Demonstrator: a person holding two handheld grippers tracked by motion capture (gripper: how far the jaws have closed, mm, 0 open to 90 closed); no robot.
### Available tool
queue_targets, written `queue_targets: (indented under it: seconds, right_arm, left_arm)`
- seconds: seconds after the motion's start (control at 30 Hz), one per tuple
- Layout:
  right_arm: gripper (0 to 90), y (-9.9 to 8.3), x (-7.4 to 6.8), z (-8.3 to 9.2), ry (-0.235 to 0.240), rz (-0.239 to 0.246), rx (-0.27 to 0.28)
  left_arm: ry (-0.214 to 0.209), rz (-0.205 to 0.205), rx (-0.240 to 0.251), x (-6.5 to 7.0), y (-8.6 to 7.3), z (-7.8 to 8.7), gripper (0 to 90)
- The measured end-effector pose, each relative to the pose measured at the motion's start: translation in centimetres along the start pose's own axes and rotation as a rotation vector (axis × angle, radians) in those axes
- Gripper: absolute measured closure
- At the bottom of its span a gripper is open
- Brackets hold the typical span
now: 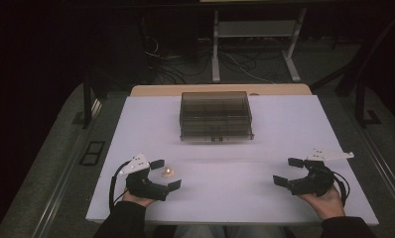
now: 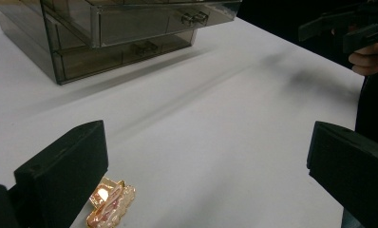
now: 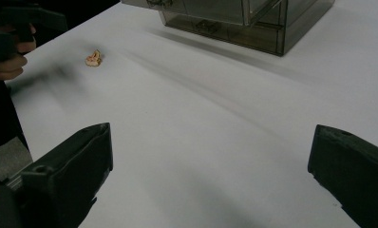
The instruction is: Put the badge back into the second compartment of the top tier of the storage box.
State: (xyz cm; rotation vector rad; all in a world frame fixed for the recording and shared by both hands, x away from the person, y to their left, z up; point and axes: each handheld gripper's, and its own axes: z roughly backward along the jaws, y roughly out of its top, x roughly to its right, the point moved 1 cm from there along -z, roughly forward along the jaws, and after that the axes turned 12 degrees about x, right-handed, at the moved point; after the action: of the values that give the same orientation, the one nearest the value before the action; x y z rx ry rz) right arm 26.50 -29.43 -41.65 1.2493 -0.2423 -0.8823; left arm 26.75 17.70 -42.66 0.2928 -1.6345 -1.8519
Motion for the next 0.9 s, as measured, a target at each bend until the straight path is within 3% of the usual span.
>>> queue_targets:
  seconds: [0.9]
  right_arm:
    - [0.4,-0.16,0.0,0.19,-0.001,0.001,-0.005]
  left_arm:
    - [0.001,0.007,-0.008,0.14,-0.09,0.03,0.0]
